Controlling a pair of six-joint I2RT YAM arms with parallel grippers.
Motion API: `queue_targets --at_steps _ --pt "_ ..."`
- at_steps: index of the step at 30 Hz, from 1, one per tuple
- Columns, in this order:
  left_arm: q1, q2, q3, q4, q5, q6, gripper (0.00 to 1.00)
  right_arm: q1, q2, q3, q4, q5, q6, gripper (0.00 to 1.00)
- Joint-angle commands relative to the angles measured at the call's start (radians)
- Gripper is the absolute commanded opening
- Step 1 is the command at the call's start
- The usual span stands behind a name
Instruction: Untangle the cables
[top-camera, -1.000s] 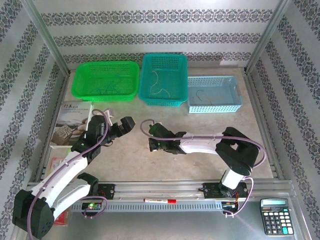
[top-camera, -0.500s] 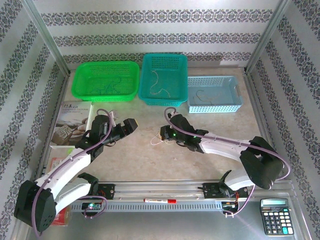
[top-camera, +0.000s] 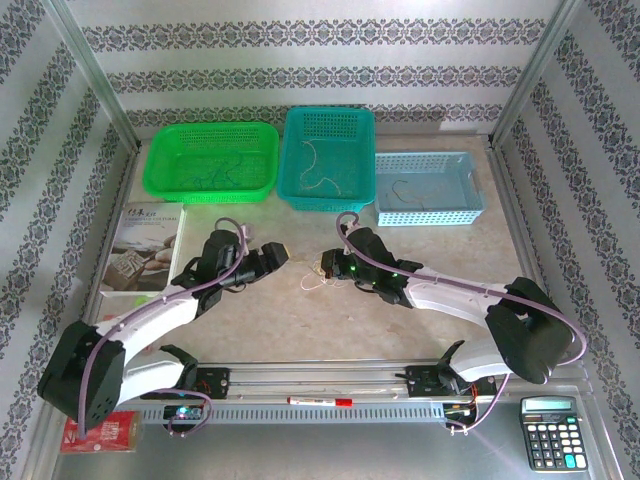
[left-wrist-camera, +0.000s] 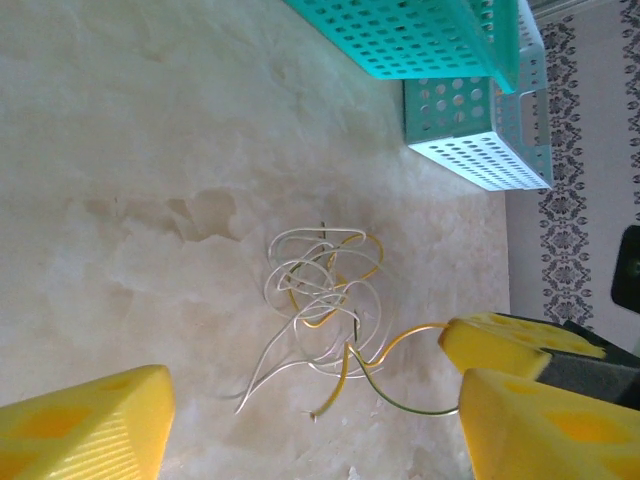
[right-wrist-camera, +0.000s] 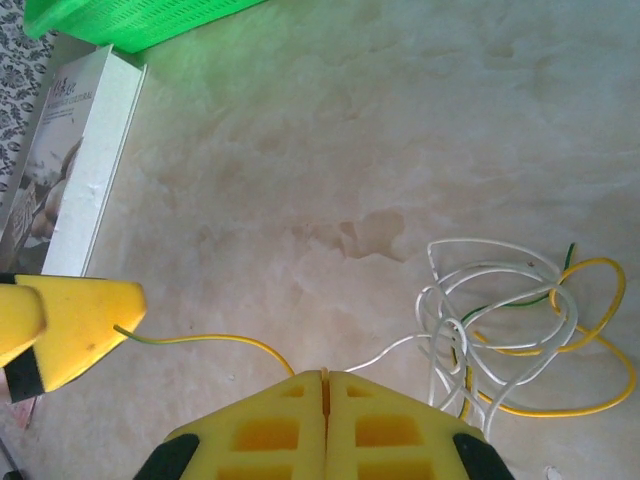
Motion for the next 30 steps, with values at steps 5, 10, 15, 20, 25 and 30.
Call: queue_targets --at_steps 5,10,15,20,25,30 --pt "-0.027 0.071 0.048 0.124 0.008 -0.010 0.59 -0.015 -0.022 -0.019 0.048 -0.020 0.022 0.00" --pt "-0.041 0.093 0.049 0.144 0.003 -0.012 0.50 -0.019 -0.028 -0.026 0.053 -0.021 0.024 0.00" --pt "-0.051 0.097 0.046 0.155 -0.003 -0.016 0.42 -0.022 -0.034 -0.033 0.062 -0.022 0.027 0.00" --pt "-0.060 0.105 0.040 0.171 -0.006 -0.022 0.31 -0.023 -0.034 -0.040 0.069 -0.022 0.031 0.00" --pt "-0.070 0.114 0.036 0.180 -0.009 -0.021 0.24 -0.022 -0.032 -0.045 0.079 -0.021 0.035 0.00" --pt "-0.079 0.119 0.037 0.186 -0.012 -0.023 0.09 -0.025 -0.032 -0.047 0.084 -0.022 0.036 0.00"
